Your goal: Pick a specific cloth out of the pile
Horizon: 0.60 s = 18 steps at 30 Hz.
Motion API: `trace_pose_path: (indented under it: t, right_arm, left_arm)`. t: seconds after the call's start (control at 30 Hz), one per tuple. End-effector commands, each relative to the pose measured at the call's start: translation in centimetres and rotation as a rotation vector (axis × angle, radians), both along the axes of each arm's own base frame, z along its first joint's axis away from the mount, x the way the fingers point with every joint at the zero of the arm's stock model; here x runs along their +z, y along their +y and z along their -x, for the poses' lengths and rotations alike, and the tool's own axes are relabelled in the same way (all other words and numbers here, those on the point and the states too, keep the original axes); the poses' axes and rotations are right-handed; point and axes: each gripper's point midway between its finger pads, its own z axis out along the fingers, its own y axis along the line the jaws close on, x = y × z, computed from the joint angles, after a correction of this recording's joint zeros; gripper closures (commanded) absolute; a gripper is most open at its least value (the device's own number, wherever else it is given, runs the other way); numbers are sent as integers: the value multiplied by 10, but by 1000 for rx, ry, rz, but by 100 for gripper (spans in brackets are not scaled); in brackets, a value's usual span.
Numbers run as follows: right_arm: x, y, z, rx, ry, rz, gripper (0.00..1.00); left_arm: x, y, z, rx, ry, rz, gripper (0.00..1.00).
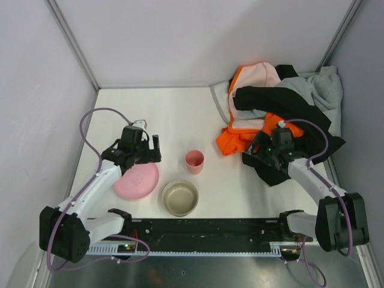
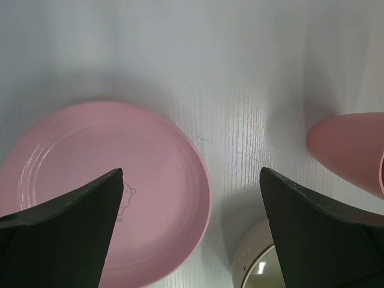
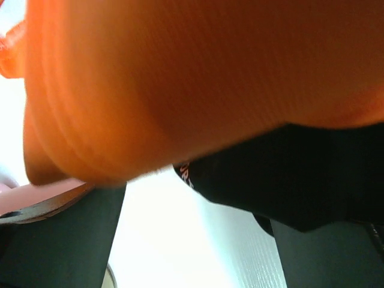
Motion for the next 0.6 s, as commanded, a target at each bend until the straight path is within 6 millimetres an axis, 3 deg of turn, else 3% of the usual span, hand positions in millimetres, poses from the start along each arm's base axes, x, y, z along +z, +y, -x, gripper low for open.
trace_pose_path:
  t: [0.0, 0.33, 0.47, 0.53, 0.57]
  right_arm:
    - [22, 5, -34, -25, -89, 4, 1]
    - [-6, 7, -60, -36, -23, 39, 4]
    - [-10, 12, -66, -11, -29, 25, 20]
    - [-9, 15, -70, 6, -39, 14, 34]
    - [-8, 17, -71, 15, -44, 10, 46]
  left_arm:
    - [25, 2, -6, -3, -85, -37, 0]
    - [21, -9, -4, -55, -74, -49, 0]
    - [21, -12, -3, -68, -74, -53, 0]
    - [21, -13, -2, -72, -76, -56, 0]
    - [21, -13, -2, -73, -76, -58, 0]
